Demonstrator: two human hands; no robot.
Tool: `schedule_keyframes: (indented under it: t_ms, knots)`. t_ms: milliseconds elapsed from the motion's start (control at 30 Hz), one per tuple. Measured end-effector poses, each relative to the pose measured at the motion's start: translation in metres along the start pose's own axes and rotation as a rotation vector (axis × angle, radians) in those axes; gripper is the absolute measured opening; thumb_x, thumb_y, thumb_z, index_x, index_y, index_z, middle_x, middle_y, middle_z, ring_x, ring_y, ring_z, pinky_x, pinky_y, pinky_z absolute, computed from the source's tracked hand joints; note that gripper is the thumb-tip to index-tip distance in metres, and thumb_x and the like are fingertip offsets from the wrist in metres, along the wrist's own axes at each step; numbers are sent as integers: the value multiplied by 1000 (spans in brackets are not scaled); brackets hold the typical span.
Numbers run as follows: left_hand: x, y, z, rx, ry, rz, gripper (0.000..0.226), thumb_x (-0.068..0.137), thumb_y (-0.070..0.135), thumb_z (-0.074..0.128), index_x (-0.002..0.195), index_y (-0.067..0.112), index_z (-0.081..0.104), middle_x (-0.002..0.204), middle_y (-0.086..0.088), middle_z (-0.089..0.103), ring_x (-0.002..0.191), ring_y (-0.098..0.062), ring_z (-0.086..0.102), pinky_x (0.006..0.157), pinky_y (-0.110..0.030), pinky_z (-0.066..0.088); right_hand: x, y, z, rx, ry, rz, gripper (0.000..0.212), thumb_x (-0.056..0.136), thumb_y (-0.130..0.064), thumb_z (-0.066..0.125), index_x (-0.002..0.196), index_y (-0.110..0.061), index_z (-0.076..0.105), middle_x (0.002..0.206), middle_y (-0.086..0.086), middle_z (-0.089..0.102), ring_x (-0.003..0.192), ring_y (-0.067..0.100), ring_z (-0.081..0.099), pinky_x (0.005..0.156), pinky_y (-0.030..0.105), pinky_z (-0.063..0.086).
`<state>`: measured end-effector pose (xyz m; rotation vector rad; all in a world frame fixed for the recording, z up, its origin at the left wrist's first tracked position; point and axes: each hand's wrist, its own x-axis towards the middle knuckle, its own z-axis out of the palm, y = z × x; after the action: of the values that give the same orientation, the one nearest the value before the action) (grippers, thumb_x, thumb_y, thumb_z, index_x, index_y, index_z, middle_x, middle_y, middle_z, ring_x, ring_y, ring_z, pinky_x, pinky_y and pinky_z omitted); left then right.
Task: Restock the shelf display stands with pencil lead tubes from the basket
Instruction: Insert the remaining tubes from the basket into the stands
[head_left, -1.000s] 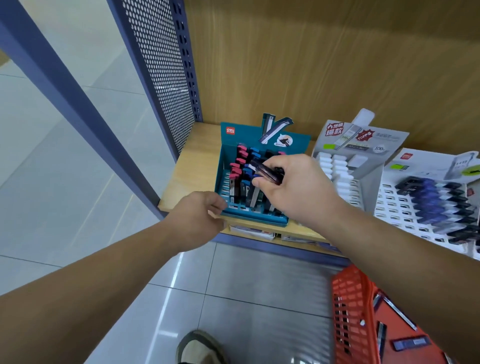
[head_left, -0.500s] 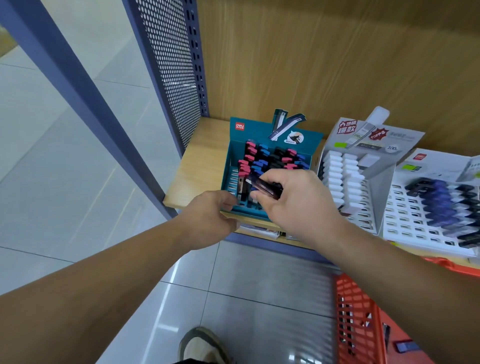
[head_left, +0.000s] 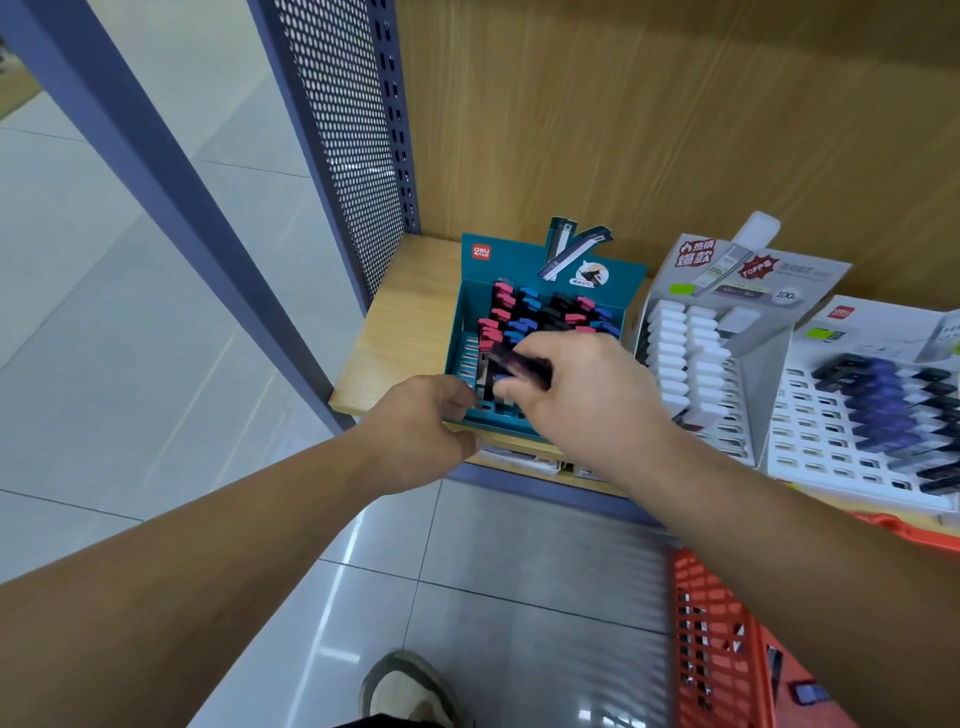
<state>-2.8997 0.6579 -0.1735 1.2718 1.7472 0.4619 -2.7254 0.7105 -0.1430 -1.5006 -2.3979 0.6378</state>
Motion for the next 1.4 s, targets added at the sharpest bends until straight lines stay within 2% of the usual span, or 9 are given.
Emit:
schedule_keyframes:
  t_ms: [200,267,533,800,933,1033,1167,1267,1400]
  knots:
    - [-16,27,6,-240,-82,36,15,89,6,74,98,18,76,88,1,76,79,-5,70,62,-14,51,-1,-5,-30,1212,-29,444,29,106,-41,55,99,-13,56,68,5,60,60,19,55,62,36,53]
    - [-23,39,10,-368,-172,39,22,87,-1,73,101,16,75,91,-3,78,84,-14,73,68,-26,59,-2,-3,-38,1322,-76,460,29,107,-42,50,104,-13,54,71,6,63,64,22,58,70,41,54]
    - [-29,54,6,-597,-196,80,19,91,1,73,109,-3,69,96,-21,77,81,-23,76,64,-26,58,-5,2,-50,1266,-99,362,44,109,-46,40,119,-8,61,101,13,79,89,25,73,83,48,62]
    - [-32,56,-4,-537,-157,41,23,96,26,70,109,7,70,103,-8,79,96,-25,77,87,-42,62,-12,4,-46,1162,-64,409,52,105,-56,43,113,-8,63,97,15,79,90,32,77,89,57,60]
    - [-31,52,-23,-564,-61,4,17,97,17,69,101,2,66,104,-15,78,96,-27,77,86,-44,62,-19,4,-43,1045,47,413,56,103,-57,47,106,-3,60,70,30,65,58,34,68,59,48,63]
    - [-40,48,-47,-438,39,46,22,93,11,74,99,-6,61,89,-20,77,88,-32,78,82,-43,64,-19,7,-43,827,65,406,47,104,-53,51,99,-7,59,56,16,47,45,28,55,43,31,48]
    - [-50,48,-74,-117,237,133,8,91,13,76,93,11,69,74,-8,74,71,-23,76,72,-45,61,-2,2,-47,727,-58,411,49,95,-63,59,100,-15,55,68,1,40,54,19,39,49,31,38]
    - [-45,54,-89,-4,350,190,6,91,17,77,88,20,73,74,-6,74,73,-31,71,74,-51,61,12,0,-49,852,-188,428,26,101,-42,55,101,-17,50,74,5,43,59,20,40,54,35,36]
    - [-15,59,-94,70,385,193,4,94,24,76,90,24,74,77,-6,74,78,-31,69,67,-39,60,20,3,-45,794,-225,338,18,107,-29,51,101,-13,56,79,7,61,66,19,55,54,31,45]
